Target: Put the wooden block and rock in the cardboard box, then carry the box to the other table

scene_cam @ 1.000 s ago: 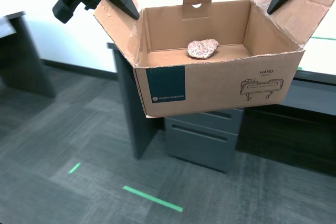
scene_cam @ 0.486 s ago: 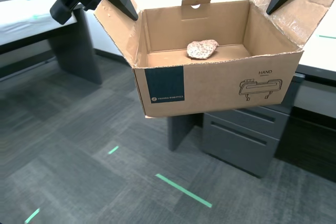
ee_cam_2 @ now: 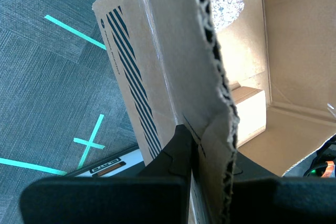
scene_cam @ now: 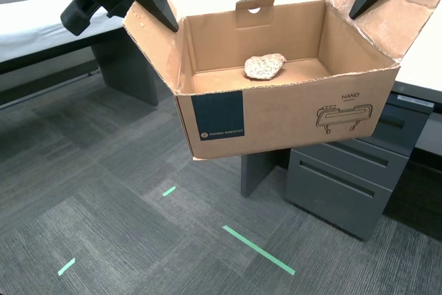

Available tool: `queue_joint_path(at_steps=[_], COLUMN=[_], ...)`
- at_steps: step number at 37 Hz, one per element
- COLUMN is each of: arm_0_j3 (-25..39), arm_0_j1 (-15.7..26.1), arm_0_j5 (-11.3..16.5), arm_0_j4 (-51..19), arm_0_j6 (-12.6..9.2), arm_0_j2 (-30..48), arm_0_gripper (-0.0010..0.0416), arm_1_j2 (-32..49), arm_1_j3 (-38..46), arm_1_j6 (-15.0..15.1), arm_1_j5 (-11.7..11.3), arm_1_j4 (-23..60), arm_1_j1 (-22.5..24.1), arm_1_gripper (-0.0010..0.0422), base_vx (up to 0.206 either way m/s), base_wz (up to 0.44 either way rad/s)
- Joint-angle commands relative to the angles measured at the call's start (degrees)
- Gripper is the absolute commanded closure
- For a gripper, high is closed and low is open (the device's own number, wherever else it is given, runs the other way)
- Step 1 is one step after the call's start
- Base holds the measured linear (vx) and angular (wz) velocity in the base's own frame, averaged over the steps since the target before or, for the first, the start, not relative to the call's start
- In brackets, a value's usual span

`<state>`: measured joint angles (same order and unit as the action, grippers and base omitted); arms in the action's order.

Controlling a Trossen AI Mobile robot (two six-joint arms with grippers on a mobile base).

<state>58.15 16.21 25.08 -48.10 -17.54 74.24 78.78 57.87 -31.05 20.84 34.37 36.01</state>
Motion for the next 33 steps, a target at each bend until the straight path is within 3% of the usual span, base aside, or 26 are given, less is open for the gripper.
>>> queue_joint_path(at_steps=[1, 9, 19, 22, 27, 33], arm_0_j3=[0.09, 0.09, 0.09, 0.09, 0.09, 0.09], arm_0_j1=[0.02, 0.02, 0.0, 0.0, 0.0, 0.0], arm_0_j5=[0.09, 0.13, 0.11, 0.13, 0.13, 0.11], arm_0_j4=[0.26, -0.79, 0.61, 1.66, 2.01, 1.99], arm_0_j6=[1.95, 4.57, 4.48, 4.42, 4.39, 4.33], arm_0_j2=[0.02, 0.02, 0.02, 0.02, 0.02, 0.02], arm_0_gripper=[0.0406, 0.0406, 0.0406, 0.0406, 0.0406, 0.0406], arm_1_j2=[-0.04, -0.04, -0.04, -0.04, -0.04, -0.04], arm_1_j3=[0.09, 0.09, 0.09, 0.09, 0.09, 0.09], arm_1_j6=[-2.05, -8.35, -10.47, -10.58, -10.32, -7.67], arm_1_j5=[0.44, 0.39, 0.17, -1.14, -1.18, -2.23], arm_1_j4=[-0.87, -1.25, -1.9, -1.88, -1.79, -1.81], arm_1_j1=[0.09, 0.09, 0.04, 0.09, 0.11, 0.09], arm_1_gripper=[0.0413, 0.0413, 0.0413, 0.0413, 0.0413, 0.0413], base_vx=[0.0, 0.005, 0.016, 0.046, 0.058, 0.075], base_wz=[0.0, -0.028, -0.009, -0.023, -0.024, -0.023])
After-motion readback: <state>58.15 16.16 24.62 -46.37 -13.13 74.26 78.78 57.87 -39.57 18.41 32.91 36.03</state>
